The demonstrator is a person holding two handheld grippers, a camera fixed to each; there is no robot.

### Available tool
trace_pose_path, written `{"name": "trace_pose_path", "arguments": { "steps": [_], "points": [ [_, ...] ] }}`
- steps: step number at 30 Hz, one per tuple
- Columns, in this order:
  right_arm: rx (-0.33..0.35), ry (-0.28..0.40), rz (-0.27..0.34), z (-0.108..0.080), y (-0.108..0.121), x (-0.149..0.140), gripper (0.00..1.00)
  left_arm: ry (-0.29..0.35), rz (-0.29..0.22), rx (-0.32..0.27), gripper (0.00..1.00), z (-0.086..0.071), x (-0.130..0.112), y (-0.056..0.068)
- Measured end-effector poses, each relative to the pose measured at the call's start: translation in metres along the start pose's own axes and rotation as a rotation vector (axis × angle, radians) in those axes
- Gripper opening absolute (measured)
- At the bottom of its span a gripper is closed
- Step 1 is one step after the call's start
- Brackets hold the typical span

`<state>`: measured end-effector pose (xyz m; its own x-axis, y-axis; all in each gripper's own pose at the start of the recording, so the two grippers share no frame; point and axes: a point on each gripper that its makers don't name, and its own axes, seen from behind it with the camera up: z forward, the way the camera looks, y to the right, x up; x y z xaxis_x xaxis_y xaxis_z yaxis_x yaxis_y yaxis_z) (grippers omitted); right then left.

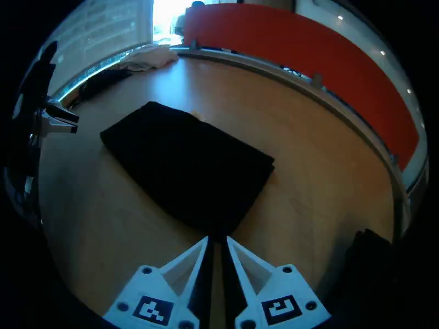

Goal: Fold towel

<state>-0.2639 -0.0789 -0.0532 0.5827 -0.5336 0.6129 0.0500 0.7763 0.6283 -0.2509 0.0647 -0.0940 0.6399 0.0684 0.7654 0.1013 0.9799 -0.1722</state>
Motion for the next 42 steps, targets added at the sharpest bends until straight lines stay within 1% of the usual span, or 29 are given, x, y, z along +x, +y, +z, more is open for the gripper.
{"name": "trace_pose_path", "arguments": {
  "steps": [6, 12, 17, 22, 30, 38, 42],
  "points": [
    [0.025, 0.005, -0.007, -0.002, -0.007, 0.002, 0.05, -0.001, 0.0, -0.001, 0.85, 0.001, -0.001, -0.001],
    [0.019, 0.009, -0.023, -0.005, -0.006, 0.004, 0.05, -0.001, -0.001, -0.002, 0.85, 0.001, 0.0, -0.002],
    [0.007, 0.028, -0.044, -0.01, -0.005, 0.017, 0.05, 0.001, -0.005, -0.002, 0.85, 0.001, 0.001, -0.003],
    [0.004, 0.063, -0.077, -0.017, -0.007, 0.042, 0.05, 0.003, -0.009, -0.002, 0.85, 0.0, 0.001, -0.005],
    [0.003, 0.122, -0.154, -0.023, -0.013, 0.093, 0.05, 0.013, -0.023, -0.001, 0.85, -0.003, 0.003, -0.006],
    [0.009, 0.179, -0.219, -0.027, -0.024, 0.141, 0.05, 0.022, -0.026, -0.001, 0.85, -0.008, 0.004, -0.005],
    [0.018, 0.2, -0.239, -0.027, -0.031, 0.158, 0.05, 0.025, -0.029, -0.003, 0.85, -0.009, 0.005, -0.005]
  ]
}}
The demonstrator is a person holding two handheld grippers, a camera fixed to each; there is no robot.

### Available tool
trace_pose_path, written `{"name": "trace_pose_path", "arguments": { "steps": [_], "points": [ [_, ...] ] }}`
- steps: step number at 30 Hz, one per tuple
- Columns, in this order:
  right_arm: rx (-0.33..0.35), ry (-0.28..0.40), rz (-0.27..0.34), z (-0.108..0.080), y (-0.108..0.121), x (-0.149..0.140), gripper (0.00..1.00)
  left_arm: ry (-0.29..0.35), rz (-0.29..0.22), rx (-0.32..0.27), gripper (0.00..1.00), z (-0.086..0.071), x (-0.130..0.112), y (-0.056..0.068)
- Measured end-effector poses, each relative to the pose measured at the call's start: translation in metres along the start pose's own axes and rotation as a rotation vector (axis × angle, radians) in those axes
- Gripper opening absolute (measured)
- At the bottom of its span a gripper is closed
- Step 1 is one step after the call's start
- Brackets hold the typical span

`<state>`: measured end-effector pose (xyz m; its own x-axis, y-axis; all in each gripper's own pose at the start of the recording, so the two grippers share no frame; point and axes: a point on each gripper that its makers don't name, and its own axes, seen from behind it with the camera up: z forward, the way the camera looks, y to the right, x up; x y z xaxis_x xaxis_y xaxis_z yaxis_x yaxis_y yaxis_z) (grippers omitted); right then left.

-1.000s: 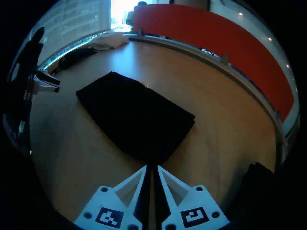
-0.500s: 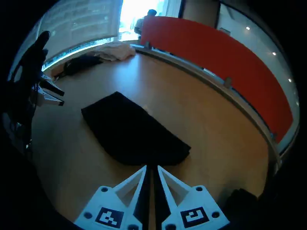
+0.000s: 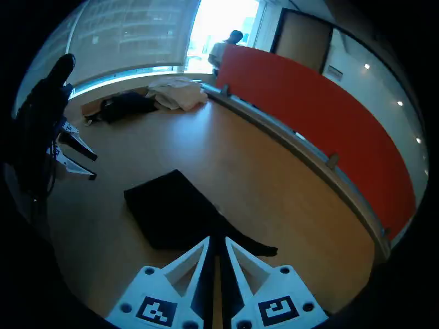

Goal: Fold towel

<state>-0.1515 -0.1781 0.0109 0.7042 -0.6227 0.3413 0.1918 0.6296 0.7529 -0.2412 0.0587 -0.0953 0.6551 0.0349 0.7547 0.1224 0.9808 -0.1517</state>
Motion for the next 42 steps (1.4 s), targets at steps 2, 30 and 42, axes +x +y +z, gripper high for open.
{"name": "trace_pose_path", "arguments": {
  "steps": [2, 30, 42],
  "points": [
    [0.003, 0.002, -0.007, 0.002, -0.001, 0.004, 0.05, 0.001, -0.004, 0.002, 0.85, -0.001, 0.0, -0.001],
    [0.254, -0.032, -0.152, 0.088, -0.123, 0.057, 0.04, 0.064, -0.069, 0.07, 0.85, -0.054, 0.002, -0.039],
    [0.334, -0.105, -0.135, 0.119, -0.158, 0.03, 0.05, 0.057, -0.104, 0.086, 0.85, -0.059, -0.011, -0.045]
  ]
}}
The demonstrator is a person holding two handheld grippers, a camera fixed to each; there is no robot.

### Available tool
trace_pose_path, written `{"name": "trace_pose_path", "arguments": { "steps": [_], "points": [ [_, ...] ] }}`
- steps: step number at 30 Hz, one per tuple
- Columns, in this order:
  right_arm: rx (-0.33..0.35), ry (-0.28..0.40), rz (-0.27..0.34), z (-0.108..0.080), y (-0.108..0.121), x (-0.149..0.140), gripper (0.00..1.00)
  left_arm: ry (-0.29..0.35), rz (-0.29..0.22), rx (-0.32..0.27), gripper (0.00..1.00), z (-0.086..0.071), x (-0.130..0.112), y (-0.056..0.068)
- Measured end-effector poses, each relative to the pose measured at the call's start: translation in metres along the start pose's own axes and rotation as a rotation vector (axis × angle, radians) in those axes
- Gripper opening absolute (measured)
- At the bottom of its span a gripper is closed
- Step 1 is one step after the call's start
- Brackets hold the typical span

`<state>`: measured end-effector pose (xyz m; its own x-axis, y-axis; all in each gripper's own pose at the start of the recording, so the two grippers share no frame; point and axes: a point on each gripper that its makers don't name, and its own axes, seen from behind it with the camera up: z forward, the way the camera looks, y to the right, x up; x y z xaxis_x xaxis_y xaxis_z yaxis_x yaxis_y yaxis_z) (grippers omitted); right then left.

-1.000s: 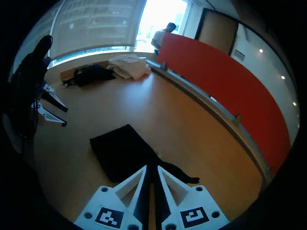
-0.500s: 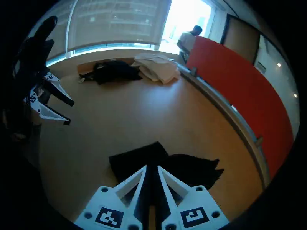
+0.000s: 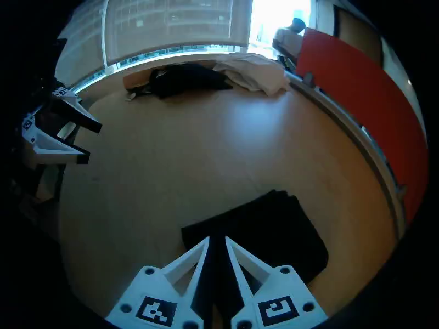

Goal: Fold towel

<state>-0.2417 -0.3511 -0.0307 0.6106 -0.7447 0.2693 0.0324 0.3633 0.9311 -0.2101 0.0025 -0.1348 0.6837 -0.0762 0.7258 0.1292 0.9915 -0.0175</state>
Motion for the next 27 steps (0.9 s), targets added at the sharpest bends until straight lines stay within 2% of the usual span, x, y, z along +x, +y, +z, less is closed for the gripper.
{"name": "trace_pose_path", "arguments": {
  "steps": [4, 7, 11, 12, 27],
  "points": [
    [-0.002, 0.0, 0.009, -0.001, 0.003, 0.001, 0.07, -0.002, 0.002, -0.001, 0.85, 0.001, 0.001, 0.0],
    [-0.004, 0.002, 0.016, -0.003, 0.004, 0.001, 0.15, -0.002, 0.006, -0.003, 0.85, 0.003, 0.002, 0.001],
    [-0.008, 0.0, 0.021, -0.006, 0.007, 0.0, 0.57, -0.004, 0.009, -0.004, 0.85, 0.004, 0.003, 0.001],
    [-0.01, -0.002, 0.023, -0.006, 0.007, -0.001, 0.59, -0.004, 0.01, -0.005, 0.85, 0.004, 0.003, 0.001],
    [-0.062, -0.011, 0.073, -0.028, 0.018, -0.029, 0.61, -0.01, 0.012, -0.002, 0.85, 0.008, 0.005, -0.001]
  ]
}}
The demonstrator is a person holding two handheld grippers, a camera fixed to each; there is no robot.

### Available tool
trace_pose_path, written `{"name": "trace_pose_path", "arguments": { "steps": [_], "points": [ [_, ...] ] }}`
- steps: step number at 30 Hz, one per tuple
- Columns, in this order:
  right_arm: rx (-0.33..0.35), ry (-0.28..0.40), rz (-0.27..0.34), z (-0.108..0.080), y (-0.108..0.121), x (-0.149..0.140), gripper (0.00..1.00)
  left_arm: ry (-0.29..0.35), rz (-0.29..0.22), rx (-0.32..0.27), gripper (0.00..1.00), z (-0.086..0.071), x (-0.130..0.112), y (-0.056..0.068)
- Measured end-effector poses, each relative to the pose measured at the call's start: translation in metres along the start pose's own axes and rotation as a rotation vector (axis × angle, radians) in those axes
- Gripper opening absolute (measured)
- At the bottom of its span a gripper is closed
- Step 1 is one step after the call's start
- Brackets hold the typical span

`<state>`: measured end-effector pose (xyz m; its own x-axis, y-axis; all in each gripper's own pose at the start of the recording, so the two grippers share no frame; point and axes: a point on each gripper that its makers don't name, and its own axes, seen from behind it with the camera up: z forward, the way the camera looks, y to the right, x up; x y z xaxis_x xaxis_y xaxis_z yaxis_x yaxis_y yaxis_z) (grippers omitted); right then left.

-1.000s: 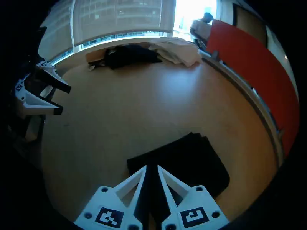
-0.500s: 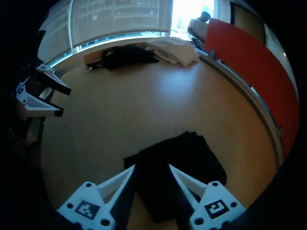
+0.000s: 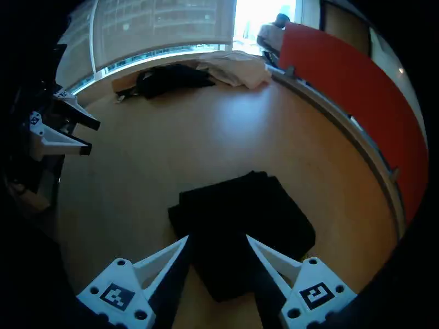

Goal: Fold towel

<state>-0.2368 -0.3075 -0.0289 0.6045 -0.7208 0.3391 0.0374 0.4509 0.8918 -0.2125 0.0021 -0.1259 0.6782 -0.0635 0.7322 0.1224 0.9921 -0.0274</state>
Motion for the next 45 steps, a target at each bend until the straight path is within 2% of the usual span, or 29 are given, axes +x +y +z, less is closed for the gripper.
{"name": "trace_pose_path", "arguments": {
  "steps": [15, 30, 45],
  "points": [
    [-0.06, -0.041, 0.088, -0.028, 0.008, -0.055, 0.61, 0.0, 0.014, -0.007, 0.85, 0.004, 0.003, 0.005],
    [-0.063, -0.064, 0.126, -0.021, 0.001, -0.077, 0.61, -0.006, 0.016, -0.012, 0.85, 0.005, -0.003, 0.011],
    [-0.074, -0.06, 0.177, -0.015, 0.001, -0.081, 0.33, -0.006, 0.021, -0.013, 0.85, 0.003, -0.003, 0.012]
  ]
}}
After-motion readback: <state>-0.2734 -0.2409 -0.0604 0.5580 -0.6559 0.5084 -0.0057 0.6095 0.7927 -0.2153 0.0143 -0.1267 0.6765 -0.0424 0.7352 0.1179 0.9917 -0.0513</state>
